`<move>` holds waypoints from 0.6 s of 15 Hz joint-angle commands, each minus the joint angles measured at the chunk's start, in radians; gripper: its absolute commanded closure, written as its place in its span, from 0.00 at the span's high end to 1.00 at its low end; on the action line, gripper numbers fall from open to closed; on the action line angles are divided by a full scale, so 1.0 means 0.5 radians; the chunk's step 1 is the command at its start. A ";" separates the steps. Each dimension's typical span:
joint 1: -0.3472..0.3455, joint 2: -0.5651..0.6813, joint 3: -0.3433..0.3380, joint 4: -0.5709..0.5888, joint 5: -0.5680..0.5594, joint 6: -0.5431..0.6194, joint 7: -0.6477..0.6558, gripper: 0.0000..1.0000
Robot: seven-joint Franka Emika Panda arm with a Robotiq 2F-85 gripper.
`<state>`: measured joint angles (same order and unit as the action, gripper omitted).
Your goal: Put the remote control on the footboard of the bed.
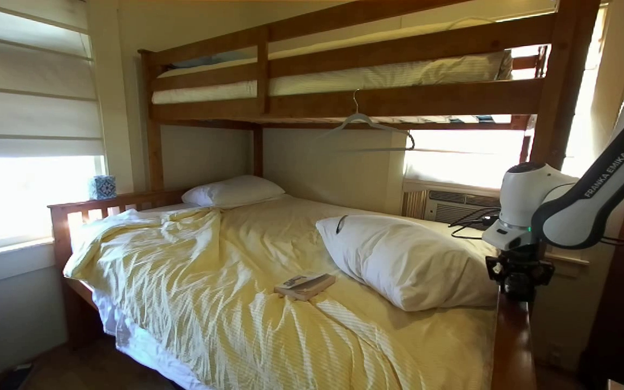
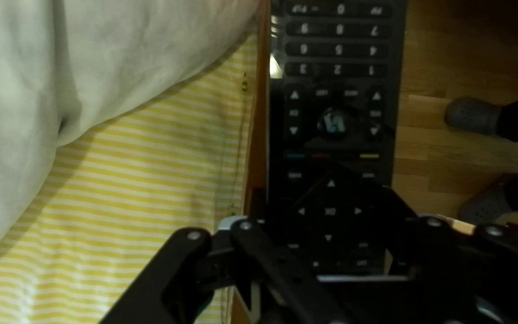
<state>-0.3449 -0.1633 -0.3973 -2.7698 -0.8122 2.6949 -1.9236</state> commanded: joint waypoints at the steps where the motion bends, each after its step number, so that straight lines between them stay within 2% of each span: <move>1: 0.090 0.019 0.101 0.007 0.148 -0.071 0.048 0.58; 2: 0.111 0.027 0.120 0.010 0.190 -0.081 0.040 0.59; 3: 0.131 0.034 0.140 0.013 0.239 -0.093 0.040 0.36; 9: 0.153 0.040 0.192 0.003 0.405 -0.108 0.077 0.36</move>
<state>-0.2686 -0.1370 -0.3080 -2.7685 -0.6520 2.6526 -1.8993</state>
